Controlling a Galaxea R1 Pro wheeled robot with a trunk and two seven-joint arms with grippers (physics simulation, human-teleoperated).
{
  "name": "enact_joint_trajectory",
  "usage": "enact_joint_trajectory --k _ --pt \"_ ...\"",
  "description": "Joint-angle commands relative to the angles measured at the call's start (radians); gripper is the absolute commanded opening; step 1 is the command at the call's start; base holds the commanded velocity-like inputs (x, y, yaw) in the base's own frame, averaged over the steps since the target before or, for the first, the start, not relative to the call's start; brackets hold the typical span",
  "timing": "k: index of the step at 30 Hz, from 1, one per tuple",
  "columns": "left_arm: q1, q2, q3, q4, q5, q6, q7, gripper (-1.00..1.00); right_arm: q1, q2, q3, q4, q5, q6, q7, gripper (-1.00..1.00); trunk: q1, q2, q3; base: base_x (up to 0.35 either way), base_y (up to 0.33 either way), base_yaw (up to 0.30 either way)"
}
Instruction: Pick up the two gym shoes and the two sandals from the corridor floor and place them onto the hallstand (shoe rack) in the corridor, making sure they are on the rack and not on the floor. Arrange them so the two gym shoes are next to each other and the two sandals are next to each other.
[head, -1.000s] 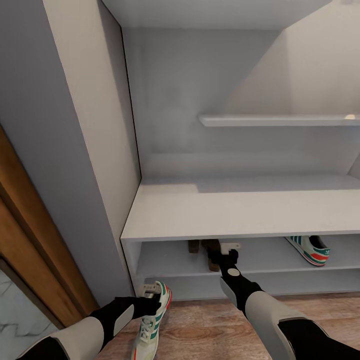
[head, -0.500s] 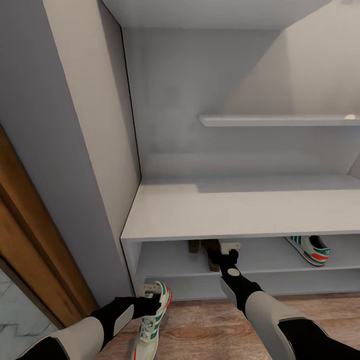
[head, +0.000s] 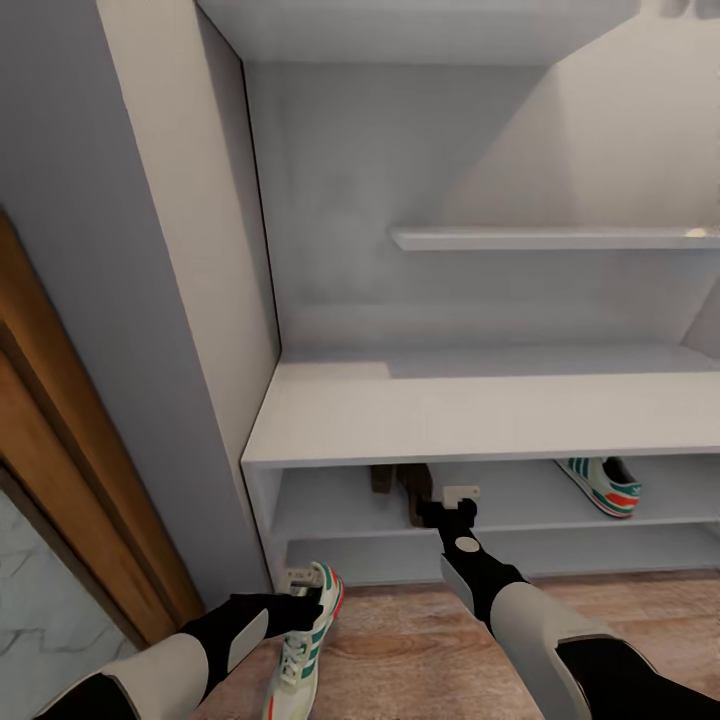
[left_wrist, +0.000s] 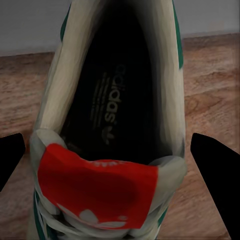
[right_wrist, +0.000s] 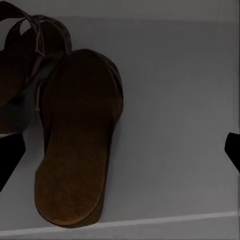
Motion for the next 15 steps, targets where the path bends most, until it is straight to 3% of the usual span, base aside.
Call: enact_joint_trajectory --k 1,10,15 --pt "0.000 0.000 0.000 0.000 0.000 0.000 0.000 -1.00 0.000 0.000 0.000 0.000 0.000 0.000 0.000 1.00 0.000 0.000 0.000 -0.073 -0.034 0.000" --pt "0.000 -0.005 0.000 0.000 0.000 0.000 0.001 -1.00 0.000 -0.002 0.000 0.001 0.001 0.000 0.000 1.00 0.000 0.000 0.000 -0.028 -0.029 0.000" --pt "0.000 -0.006 0.000 0.000 0.000 0.000 0.001 -1.00 0.000 -0.004 0.000 0.002 0.001 0.000 0.000 1.00 0.000 0.000 0.000 -0.005 -0.212 0.000"
